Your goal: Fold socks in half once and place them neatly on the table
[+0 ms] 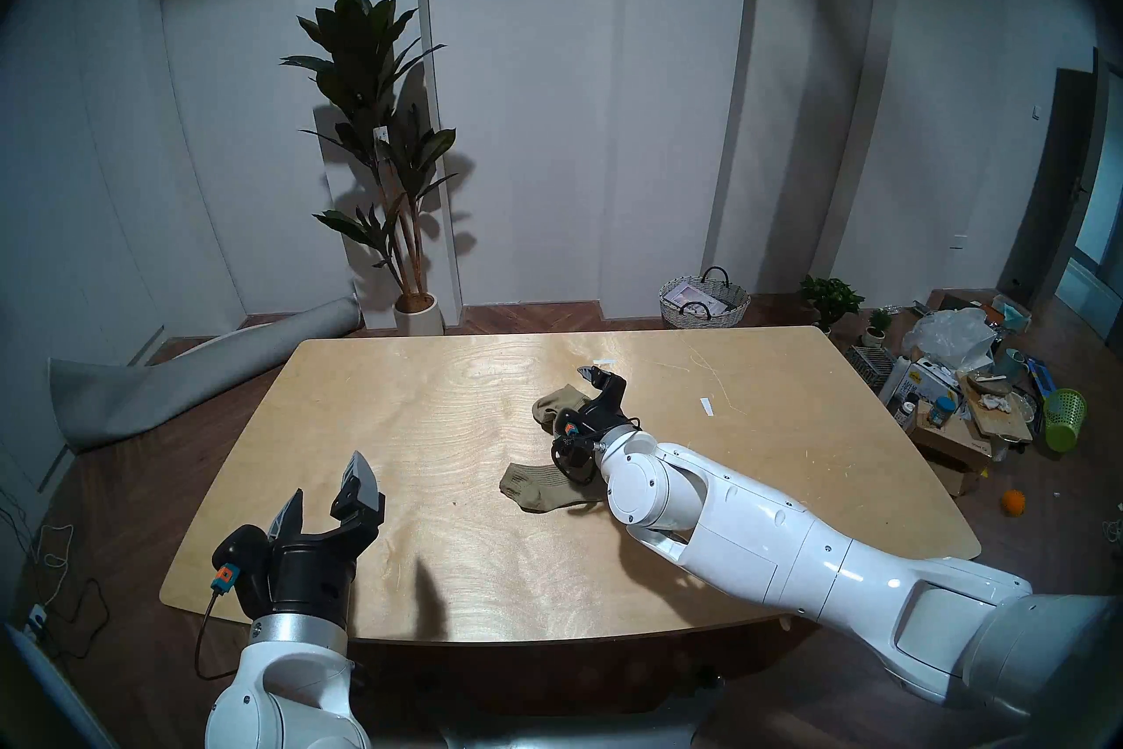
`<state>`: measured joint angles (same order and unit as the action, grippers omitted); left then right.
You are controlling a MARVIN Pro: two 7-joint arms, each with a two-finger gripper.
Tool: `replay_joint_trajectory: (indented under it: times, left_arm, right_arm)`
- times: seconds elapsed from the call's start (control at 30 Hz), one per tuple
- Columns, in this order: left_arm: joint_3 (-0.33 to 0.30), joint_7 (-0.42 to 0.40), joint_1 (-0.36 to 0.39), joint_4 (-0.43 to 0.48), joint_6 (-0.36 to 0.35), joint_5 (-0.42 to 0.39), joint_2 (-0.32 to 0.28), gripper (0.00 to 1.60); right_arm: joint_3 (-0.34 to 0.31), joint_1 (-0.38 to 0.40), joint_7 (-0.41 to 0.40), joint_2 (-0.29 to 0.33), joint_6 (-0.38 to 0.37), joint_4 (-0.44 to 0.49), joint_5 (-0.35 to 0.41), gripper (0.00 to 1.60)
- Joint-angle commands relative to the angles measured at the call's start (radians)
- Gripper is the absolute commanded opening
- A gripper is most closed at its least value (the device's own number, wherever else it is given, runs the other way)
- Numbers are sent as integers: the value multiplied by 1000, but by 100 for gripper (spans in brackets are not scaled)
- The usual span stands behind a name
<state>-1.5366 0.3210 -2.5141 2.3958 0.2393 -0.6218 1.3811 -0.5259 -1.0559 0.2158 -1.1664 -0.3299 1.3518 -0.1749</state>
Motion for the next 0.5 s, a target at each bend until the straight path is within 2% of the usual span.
replay_joint_trajectory:
  times: [0.0,0.2,0.47]
  left_arm:
    - [-1,-7,-9,17,20,22,-1,160]
    - [-4,-6,-3,21,10,17,-7,160]
    - [-7,-9,12,27,3,22,-18,160]
  right_arm:
    - [-24,-17,34,-31,-8,41,22,160]
    - [-61,-46,-31,-24,-106,144,115,160]
    - [-139,-55,-75,-63,-203,240,248,160]
